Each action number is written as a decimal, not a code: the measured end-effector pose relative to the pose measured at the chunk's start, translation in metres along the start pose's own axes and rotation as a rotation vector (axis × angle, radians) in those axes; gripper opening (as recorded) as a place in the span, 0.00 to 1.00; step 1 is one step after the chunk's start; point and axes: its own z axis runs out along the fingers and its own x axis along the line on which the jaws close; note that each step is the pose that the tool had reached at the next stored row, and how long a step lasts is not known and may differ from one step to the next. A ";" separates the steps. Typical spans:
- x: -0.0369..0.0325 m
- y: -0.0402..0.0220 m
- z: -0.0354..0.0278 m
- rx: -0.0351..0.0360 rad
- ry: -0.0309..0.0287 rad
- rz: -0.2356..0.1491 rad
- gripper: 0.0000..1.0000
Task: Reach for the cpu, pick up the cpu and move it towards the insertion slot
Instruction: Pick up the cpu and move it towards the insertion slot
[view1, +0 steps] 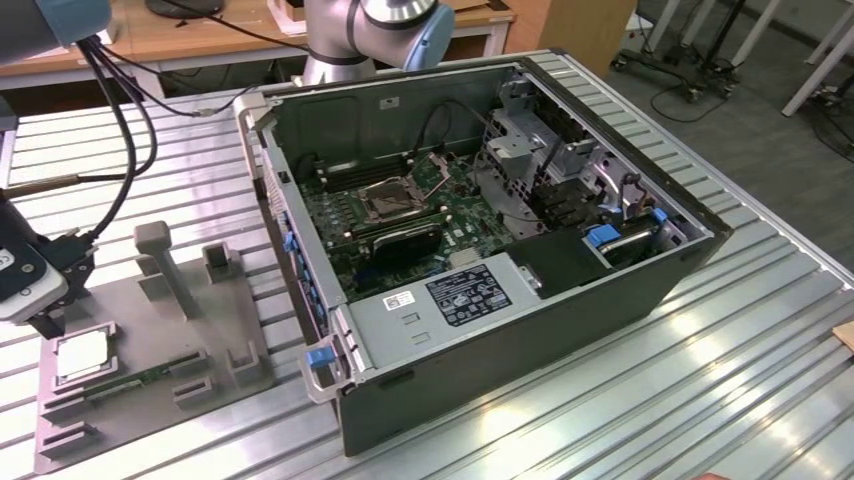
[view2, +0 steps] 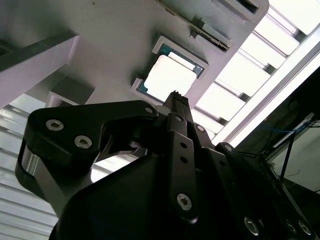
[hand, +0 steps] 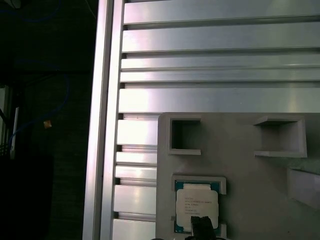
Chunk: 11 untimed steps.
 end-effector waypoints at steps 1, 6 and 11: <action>0.0000 0.0000 0.0000 0.0000 0.0000 0.000 0.11; 0.0000 -0.0001 0.0015 0.0000 -0.0001 0.000 0.11; 0.0000 -0.0001 0.0022 0.0000 0.0000 0.000 0.11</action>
